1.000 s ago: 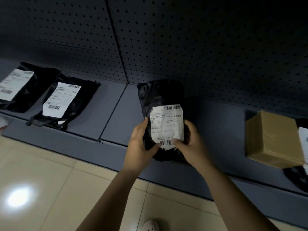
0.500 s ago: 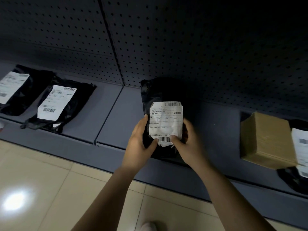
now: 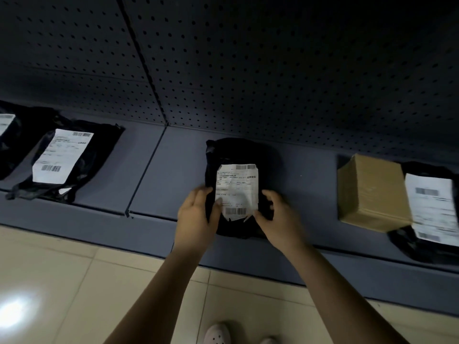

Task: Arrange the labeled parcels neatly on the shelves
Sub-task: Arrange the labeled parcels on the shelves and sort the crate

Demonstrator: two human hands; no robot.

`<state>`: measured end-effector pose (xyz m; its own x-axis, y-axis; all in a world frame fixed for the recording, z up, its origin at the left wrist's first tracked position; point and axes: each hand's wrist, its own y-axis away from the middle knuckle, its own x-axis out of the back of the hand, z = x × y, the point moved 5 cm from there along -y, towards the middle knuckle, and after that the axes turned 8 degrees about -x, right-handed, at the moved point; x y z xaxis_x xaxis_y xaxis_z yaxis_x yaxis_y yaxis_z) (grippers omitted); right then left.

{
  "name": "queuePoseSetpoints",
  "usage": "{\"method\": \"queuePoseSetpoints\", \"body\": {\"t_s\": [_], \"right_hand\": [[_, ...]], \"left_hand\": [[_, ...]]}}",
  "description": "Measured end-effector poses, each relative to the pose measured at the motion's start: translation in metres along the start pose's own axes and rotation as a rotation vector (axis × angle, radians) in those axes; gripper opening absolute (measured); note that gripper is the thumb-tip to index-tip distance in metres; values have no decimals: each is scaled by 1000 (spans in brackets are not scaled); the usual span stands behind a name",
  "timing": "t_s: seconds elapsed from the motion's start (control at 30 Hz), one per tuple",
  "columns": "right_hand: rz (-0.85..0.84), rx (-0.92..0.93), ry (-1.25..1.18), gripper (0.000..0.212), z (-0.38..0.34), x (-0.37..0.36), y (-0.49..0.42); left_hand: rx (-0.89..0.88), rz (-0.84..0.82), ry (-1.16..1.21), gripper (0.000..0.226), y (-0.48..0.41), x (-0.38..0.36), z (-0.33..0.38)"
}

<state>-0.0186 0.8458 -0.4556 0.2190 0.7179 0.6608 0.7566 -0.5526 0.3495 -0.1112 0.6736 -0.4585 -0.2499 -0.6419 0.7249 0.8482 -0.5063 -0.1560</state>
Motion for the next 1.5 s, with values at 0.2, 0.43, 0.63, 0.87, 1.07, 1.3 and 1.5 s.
{"method": "queuePoseSetpoints", "body": {"t_s": [0.2,0.43,0.63,0.87,1.07,1.3,1.5], "right_hand": [[126,58,148,47,27,62,51],[265,-15,161,45,76,143,82],[303,-33,95,44,125,193,75],[267,-18,31,62,162,208,34],[219,-73,-41,70,188,197,8],[240,126,-108,64,178,196,16],[137,282,-137,60,145,181,16]], "left_hand": [[-255,-41,-95,35,25,-5,67],[-469,-89,-148,31,21,-47,170],[-482,-139,-233,37,14,-90,221],[-391,-285,-257,53,2,-148,236],[-272,-431,-160,75,2,-178,229],[-133,-406,-82,80,11,-171,216],[-109,-338,-55,73,7,-145,196]]}}
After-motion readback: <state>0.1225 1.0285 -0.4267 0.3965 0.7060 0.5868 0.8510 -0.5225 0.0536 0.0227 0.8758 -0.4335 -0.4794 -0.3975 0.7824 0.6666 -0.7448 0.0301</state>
